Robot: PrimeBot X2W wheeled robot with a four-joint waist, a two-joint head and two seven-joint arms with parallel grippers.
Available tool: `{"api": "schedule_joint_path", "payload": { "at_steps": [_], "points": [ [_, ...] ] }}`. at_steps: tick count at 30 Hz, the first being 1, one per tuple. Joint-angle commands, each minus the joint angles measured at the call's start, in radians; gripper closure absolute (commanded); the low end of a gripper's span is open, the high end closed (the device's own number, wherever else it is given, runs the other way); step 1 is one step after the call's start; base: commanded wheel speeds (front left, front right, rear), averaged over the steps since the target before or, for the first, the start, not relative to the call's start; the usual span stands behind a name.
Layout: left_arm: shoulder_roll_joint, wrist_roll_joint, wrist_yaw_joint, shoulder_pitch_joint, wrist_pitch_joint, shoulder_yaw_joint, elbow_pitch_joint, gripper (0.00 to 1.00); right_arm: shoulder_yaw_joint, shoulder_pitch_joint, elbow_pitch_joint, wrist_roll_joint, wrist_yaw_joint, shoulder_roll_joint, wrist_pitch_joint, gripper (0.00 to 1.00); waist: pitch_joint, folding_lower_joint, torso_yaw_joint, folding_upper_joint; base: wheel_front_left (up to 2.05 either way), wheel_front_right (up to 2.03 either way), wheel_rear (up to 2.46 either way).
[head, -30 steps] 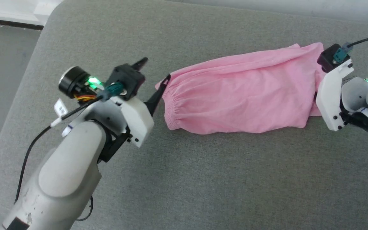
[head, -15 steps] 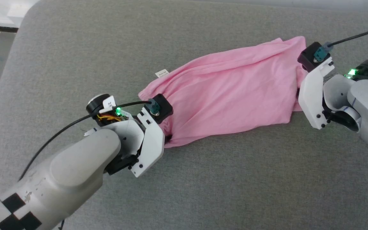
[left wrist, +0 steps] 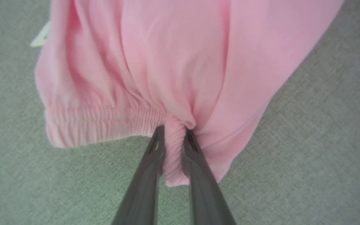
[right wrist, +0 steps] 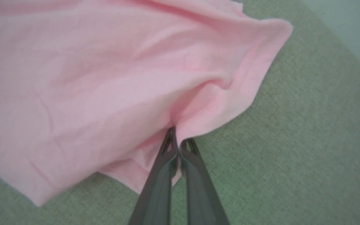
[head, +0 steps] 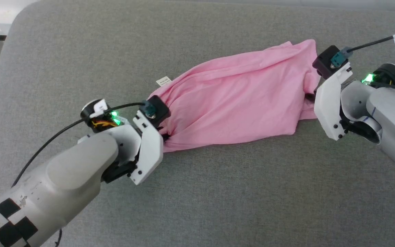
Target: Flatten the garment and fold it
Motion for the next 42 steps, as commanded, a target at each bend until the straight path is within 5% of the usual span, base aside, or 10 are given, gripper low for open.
{"api": "schedule_joint_path", "payload": {
  "at_steps": [1, 8, 22, 31, 32, 33, 37, 42],
  "points": [
    [-0.012, -0.006, -0.001, 0.048, -0.014, -0.033, 0.026, 1.00, 0.005, 0.015, -0.005, 0.003, -0.001, -0.004, -0.015, 1.00, -0.018, -0.0002, -0.001, -0.0001, 0.00, 0.00, 0.00],
    [0.004, -0.034, 0.008, 0.075, -0.189, 0.015, 0.026, 1.00, 0.006, 0.067, -0.112, 0.033, -0.001, -0.085, -0.159, 1.00, -0.109, -0.0002, -0.011, -0.0001, 0.00, 0.00, 0.00],
    [0.140, -0.093, 0.149, 0.315, -0.275, 0.028, -0.201, 1.00, -0.034, 0.392, -0.440, 0.100, -0.001, -0.344, -0.281, 1.00, -0.226, -0.0002, -0.076, -0.0001, 0.00, 0.00, 0.00],
    [0.114, -0.102, 0.191, 0.426, -0.274, -0.003, -0.202, 1.00, -0.090, 0.618, -0.421, 0.074, -0.001, -0.335, -0.207, 1.00, -0.210, -0.0002, -0.085, -0.0001, 0.00, 0.00, 0.00],
    [0.105, -0.112, 0.197, 0.434, -0.274, -0.001, -0.192, 0.73, -0.104, 0.628, -0.418, 0.071, -0.001, -0.324, -0.205, 0.69, -0.212, -0.0002, -0.084, -0.0001, 0.00, 0.00, 0.00],
    [0.098, -0.117, 0.203, 0.438, -0.285, 0.005, -0.188, 0.00, -0.119, 0.636, -0.419, 0.067, -0.001, -0.317, -0.203, 0.00, -0.215, -0.0002, -0.084, -0.0001, 0.00, 0.00, 0.00],
    [0.103, -0.094, 0.242, 0.450, -0.357, 0.026, -0.207, 0.00, -0.201, 0.645, -0.447, 0.035, -0.001, -0.328, -0.201, 0.00, -0.243, -0.0002, -0.082, -0.0001, 0.00, 0.00, 0.00],
    [0.146, -0.041, 0.368, 0.476, -0.501, 0.092, -0.295, 0.00, -0.323, 0.642, -0.548, 0.001, -0.001, -0.400, -0.140, 0.00, -0.269, -0.0002, -0.080, -0.0001, 0.00, 0.00, 0.00]
  ]
}}
